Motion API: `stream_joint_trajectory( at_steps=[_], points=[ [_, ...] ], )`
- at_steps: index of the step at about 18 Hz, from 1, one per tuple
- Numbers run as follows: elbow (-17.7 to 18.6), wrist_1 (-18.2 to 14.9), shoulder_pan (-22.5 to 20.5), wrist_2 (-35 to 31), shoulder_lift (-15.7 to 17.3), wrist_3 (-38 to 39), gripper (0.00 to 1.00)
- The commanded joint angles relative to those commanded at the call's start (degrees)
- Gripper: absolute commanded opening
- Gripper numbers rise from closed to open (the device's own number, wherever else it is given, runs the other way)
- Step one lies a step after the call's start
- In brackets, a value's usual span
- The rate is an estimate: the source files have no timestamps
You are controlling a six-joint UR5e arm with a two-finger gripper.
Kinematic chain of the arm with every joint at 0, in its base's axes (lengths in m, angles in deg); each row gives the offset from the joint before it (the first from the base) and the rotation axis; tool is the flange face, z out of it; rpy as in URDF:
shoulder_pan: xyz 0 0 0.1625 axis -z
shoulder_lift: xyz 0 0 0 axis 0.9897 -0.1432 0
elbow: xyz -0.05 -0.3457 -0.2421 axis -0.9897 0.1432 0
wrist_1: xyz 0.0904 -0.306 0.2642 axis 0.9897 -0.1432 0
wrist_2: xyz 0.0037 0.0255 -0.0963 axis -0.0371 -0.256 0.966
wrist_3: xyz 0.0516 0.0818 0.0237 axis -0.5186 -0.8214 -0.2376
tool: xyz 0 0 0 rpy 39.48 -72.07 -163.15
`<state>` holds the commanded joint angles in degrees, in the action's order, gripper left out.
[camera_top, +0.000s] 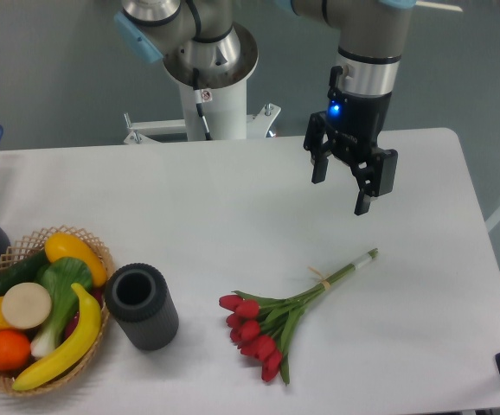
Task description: Pick up the flowers from the table
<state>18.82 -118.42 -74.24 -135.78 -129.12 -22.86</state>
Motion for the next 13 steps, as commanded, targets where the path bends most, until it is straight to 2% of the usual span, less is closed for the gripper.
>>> stream_joint_trajectory(
  at_steps=[7, 9, 10, 13],
  points=[
    [0.26, 0.44, 0.26, -1.05, 0.09, 0.96, 1.0],
    [0.44, 0.7, 1.05, -0.97, 0.0, 6.3, 1.0],
    [0.79, 1.49, 1.58, -0.88, -0.09, 9.46, 1.0],
    [2.89, 7.1, 3.16, -0.97, -0.26, 18.08, 1.0]
  ],
)
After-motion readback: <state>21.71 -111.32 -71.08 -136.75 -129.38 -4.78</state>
